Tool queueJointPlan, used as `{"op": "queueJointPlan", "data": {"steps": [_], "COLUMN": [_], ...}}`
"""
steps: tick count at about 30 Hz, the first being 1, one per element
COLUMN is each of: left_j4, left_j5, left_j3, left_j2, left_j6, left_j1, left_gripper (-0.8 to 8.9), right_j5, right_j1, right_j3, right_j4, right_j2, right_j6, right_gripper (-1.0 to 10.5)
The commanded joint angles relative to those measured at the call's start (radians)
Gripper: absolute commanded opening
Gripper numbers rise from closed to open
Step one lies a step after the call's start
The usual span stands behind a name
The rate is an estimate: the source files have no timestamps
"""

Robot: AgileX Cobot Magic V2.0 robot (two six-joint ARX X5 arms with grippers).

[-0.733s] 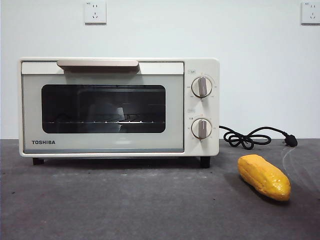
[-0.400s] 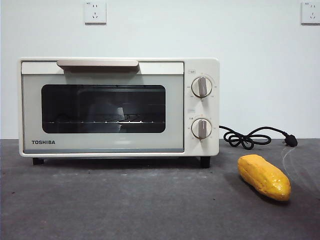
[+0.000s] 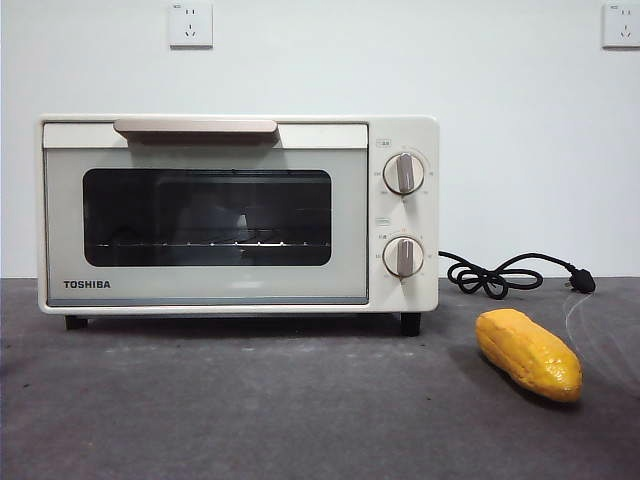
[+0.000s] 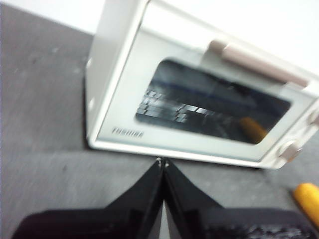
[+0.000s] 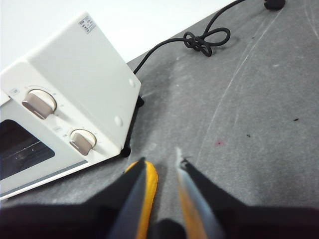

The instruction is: Take the corn from the table,put the corn in the oven

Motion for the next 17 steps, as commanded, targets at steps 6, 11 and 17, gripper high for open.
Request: {"op": "queueJointPlan", "data": {"steps": [6, 11, 17], "left_j4": [0.015, 0.015, 0.015], "left_j5": [0.008, 0.051, 0.150], "left_j3": [0.163, 0.285, 0.423], "left_j2": [0.069, 0.172, 0.322], "left_j6": [-0.005, -0.005, 0.007], "left_j1": [0.003, 0.002, 0.000], "left_gripper": [-0.03, -0.03, -0.03], "right_j5": [-0.057, -0.142, -0.235], "right_j1": [0.000, 0.000, 0.000], "right_j3": [0.147, 0.270, 0.412], "right_j4": [-0.001, -0.025, 0.040], "right_j2": [0.021, 0.127, 0.317], "right_j6": [0.000, -0.013, -0.022], "right_gripper": [3.0, 3.3, 3.2]}}
